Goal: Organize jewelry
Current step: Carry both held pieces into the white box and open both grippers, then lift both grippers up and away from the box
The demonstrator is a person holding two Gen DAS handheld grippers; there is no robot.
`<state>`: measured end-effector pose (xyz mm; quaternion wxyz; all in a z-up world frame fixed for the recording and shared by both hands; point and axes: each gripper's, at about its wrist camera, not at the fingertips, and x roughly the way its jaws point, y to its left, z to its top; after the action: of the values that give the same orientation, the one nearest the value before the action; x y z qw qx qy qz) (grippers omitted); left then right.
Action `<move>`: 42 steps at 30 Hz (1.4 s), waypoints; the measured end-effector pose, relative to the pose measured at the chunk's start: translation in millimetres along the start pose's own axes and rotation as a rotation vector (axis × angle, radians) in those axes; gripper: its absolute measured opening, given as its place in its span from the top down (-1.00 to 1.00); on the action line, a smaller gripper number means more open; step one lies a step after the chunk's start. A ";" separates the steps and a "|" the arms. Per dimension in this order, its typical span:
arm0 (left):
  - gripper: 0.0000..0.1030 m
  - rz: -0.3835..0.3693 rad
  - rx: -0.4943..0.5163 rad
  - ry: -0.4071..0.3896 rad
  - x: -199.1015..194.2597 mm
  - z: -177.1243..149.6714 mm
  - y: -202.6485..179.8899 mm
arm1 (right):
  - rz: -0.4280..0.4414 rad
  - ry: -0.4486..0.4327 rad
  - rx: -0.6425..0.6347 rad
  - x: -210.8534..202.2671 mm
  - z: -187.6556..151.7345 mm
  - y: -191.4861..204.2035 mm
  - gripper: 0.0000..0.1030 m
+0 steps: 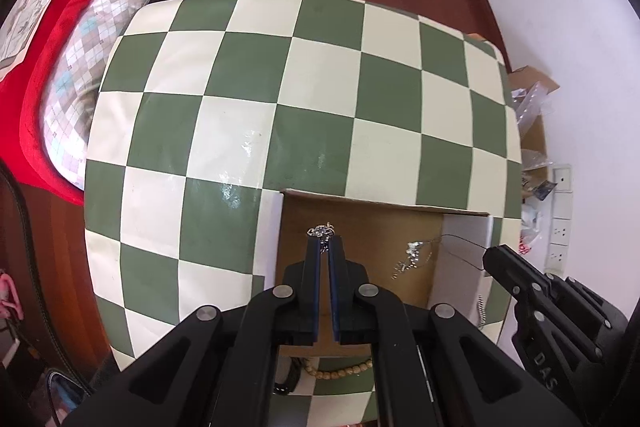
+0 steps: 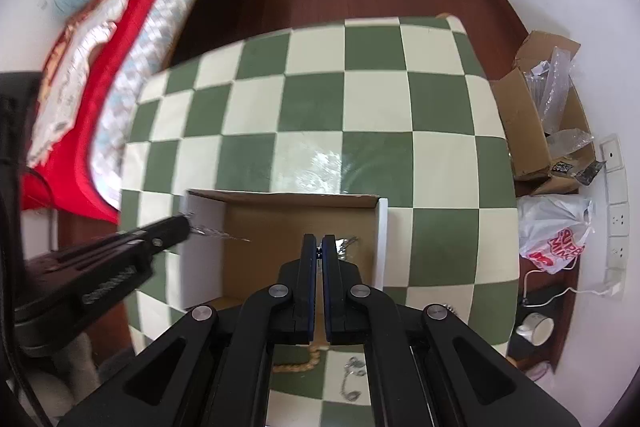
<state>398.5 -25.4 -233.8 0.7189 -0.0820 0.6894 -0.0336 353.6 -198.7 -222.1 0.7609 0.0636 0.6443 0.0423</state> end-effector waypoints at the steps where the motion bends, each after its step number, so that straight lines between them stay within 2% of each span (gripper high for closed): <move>1: 0.96 0.006 0.003 0.007 1.1 1.3 0.2 | -0.015 0.010 -0.005 6.4 2.5 -0.8 0.95; 6: 0.92 0.037 -0.011 0.034 3.9 5.4 5.0 | -0.039 0.057 -0.027 25.0 8.5 -2.4 0.94; 12: 0.80 0.117 0.016 -0.052 -18.3 3.5 4.9 | -0.048 0.072 -0.031 24.6 7.3 -5.4 0.90; 13: 0.52 0.128 0.019 -0.069 -22.3 3.5 5.0 | -0.046 0.077 -0.031 24.2 6.2 -5.9 0.77; 14: 0.03 0.142 0.025 -0.091 -27.8 2.8 4.9 | -0.039 0.087 -0.030 23.8 4.7 -6.7 0.62; 15: -0.28 0.157 0.031 -0.113 -32.8 2.0 4.6 | -0.030 0.093 -0.027 23.0 3.5 -7.0 0.27; 16: -0.76 0.173 0.037 -0.141 -38.3 0.7 4.7 | -0.023 0.094 -0.025 21.6 1.9 -7.1 0.03; 19: -0.89 0.208 0.052 -0.197 -50.8 -6.3 6.2 | -0.035 0.079 -0.024 15.3 -3.5 -7.0 -0.22; 20: -1.00 0.219 0.053 -0.204 -52.5 -8.8 6.9 | -0.039 0.075 -0.018 13.0 -5.7 -7.7 -0.30; 22: -1.00 0.260 0.058 -0.239 -56.4 -19.5 9.5 | -0.060 0.071 -0.018 10.1 -9.2 -7.7 -0.74; 24: -1.00 0.321 0.044 -0.278 -57.2 -30.0 13.7 | -0.092 0.056 -0.023 6.3 -15.5 -7.5 -0.81; 26: -1.00 0.345 0.043 -0.313 -56.8 -41.8 16.6 | -0.125 0.045 -0.031 3.7 -24.1 -6.3 -0.87; 27: -1.00 0.348 0.044 -0.323 -56.3 -47.5 17.7 | -0.139 0.039 -0.031 3.2 -27.1 -6.9 -0.99; 31: -1.00 0.313 0.034 -0.337 -55.3 -68.8 21.7 | -0.162 0.002 -0.032 0.5 -46.0 -6.2 -1.00; 35: -1.00 0.309 0.033 -0.376 -61.2 -85.1 22.5 | -0.206 -0.046 -0.041 -3.7 -65.9 -2.9 -1.00; 42: -1.00 0.307 0.044 -0.428 -79.0 -109.9 21.4 | -0.208 -0.112 -0.041 -22.8 -90.8 1.5 -1.00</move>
<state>283.8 0.5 -163.4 0.8467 0.0341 0.5251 0.0790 260.3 -196.7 -214.4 0.7971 -0.0169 0.6030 -0.0274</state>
